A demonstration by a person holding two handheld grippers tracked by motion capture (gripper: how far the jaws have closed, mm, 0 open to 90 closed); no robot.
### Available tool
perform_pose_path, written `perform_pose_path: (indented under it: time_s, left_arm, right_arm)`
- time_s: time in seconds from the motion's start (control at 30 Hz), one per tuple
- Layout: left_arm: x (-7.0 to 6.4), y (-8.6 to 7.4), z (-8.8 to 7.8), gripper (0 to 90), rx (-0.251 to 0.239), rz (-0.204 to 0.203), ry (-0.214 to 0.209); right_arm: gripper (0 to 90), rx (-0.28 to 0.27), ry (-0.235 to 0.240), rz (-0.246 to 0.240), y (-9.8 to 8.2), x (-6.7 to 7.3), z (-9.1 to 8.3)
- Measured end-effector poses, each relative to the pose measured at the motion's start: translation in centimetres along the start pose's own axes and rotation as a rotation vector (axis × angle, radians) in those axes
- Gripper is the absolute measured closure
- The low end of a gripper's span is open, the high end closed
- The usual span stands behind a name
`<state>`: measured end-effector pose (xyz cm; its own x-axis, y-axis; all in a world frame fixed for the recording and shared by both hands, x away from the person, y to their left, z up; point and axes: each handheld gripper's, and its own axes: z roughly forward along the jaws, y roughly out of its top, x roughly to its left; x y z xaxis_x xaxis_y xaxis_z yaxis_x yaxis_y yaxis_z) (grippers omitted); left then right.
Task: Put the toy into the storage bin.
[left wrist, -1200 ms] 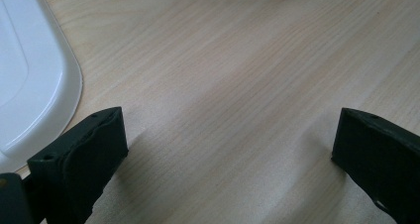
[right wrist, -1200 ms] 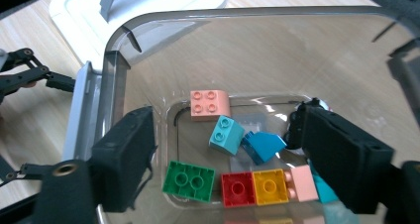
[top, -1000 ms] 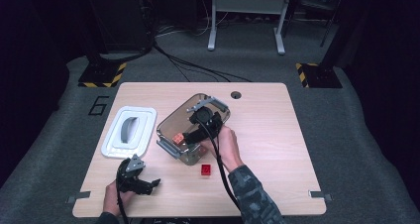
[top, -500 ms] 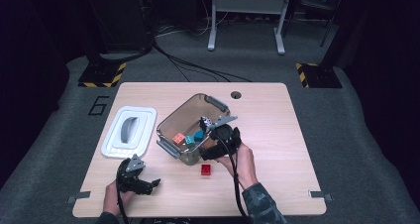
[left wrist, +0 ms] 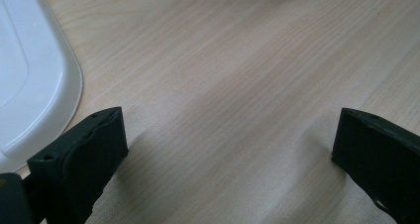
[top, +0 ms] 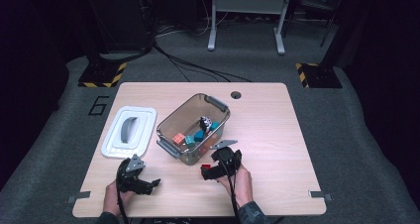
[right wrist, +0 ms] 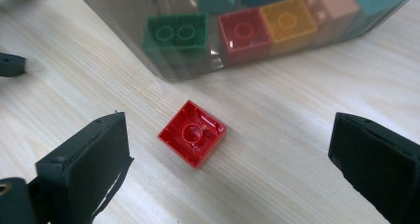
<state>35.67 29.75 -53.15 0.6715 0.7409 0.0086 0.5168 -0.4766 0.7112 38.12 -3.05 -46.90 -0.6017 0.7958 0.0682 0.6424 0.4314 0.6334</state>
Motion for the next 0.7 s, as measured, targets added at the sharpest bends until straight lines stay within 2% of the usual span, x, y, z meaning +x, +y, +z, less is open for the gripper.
perform_pose_path:
  time_s: [0.07, 0.23, 0.27, 0.3, 0.47, 0.57, 0.6, 0.7]
  left_arm:
    - [0.0, 0.0, 0.0, 0.4, 0.000, 0.000, 0.000]
    - [0.0, 0.0, 0.0, 0.4, 0.002, 0.000, -0.001]
    - [0.0, 0.0, 0.0, 0.4, 0.000, 0.000, 0.000]
    - [0.0, 0.0, 0.0, 0.4, 0.000, 0.000, 0.000]
    - [0.0, 0.0, 0.0, 0.4, 0.000, 0.000, 0.000]
    - [0.0, 0.0, 0.0, 0.4, 0.004, 0.001, -0.002]
    - [0.0, 0.0, 0.0, 0.4, 0.000, 0.000, 0.000]
    - [0.0, 0.0, 0.0, 0.4, 0.000, 0.000, 0.000]
  right_arm:
    - [2.1, -0.004, 0.010, 0.034, -0.4, 0.3, 0.8]
    - [2.9, 0.001, 0.001, 0.067, -0.7, 0.7, 2.3]
    - [3.3, -0.007, 0.003, 0.055, -0.7, 0.6, 2.7]
    - [3.8, -0.005, -0.003, 0.073, -0.7, 0.7, 2.9]
    - [8.6, 0.017, -0.019, 0.065, -0.6, 0.9, 3.9]
    - [13.7, 0.019, -0.033, 0.050, -0.7, 0.7, 4.0]
    - [14.3, 0.022, -0.036, 0.069, -0.7, 0.7, 4.0]
    - [18.8, 0.022, -0.051, 0.060, -0.9, 0.3, 3.8]
